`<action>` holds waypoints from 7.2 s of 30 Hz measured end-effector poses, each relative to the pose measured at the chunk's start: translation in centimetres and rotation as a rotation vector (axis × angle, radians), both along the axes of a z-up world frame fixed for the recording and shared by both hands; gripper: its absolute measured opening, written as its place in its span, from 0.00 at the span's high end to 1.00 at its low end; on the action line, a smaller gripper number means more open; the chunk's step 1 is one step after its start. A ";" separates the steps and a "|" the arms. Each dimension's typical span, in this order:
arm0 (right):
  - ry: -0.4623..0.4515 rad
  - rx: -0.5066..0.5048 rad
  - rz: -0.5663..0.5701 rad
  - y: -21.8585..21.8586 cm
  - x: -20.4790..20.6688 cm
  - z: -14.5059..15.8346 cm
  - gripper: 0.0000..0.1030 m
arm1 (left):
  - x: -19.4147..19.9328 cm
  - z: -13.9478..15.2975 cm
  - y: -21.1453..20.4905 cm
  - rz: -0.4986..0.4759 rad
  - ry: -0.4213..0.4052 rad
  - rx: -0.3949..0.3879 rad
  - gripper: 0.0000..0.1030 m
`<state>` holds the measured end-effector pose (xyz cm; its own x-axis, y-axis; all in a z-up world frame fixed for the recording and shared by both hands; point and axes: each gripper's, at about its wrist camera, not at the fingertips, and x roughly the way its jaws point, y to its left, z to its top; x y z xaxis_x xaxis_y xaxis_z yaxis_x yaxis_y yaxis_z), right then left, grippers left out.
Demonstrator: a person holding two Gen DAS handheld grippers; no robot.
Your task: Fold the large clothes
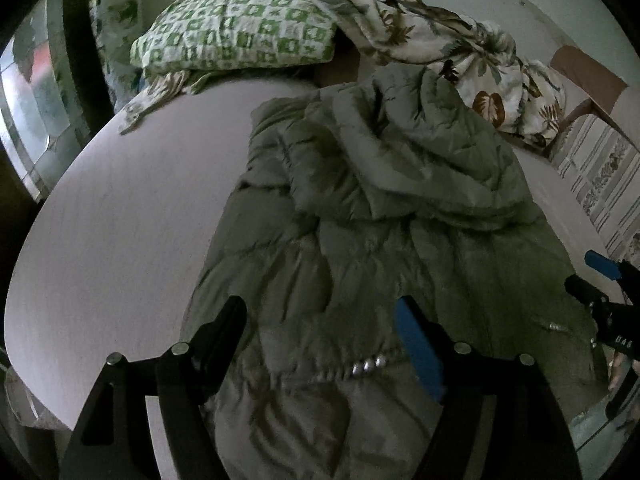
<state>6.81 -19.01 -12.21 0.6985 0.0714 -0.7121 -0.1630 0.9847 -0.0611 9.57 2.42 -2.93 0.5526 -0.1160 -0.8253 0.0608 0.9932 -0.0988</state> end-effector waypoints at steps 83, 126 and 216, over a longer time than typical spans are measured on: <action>0.265 0.090 -0.278 -12.1 -12.0 -5.4 0.00 | -9.7 -7.8 8.2 0.087 0.223 -0.080 0.22; 0.300 0.328 -0.222 -11.4 -11.1 -5.2 0.78 | -8.3 -5.9 0.1 -0.062 0.170 -0.030 0.84; 0.049 0.408 -0.156 -13.4 3.0 9.5 0.84 | 6.3 8.7 1.8 -0.004 -0.127 -0.084 0.84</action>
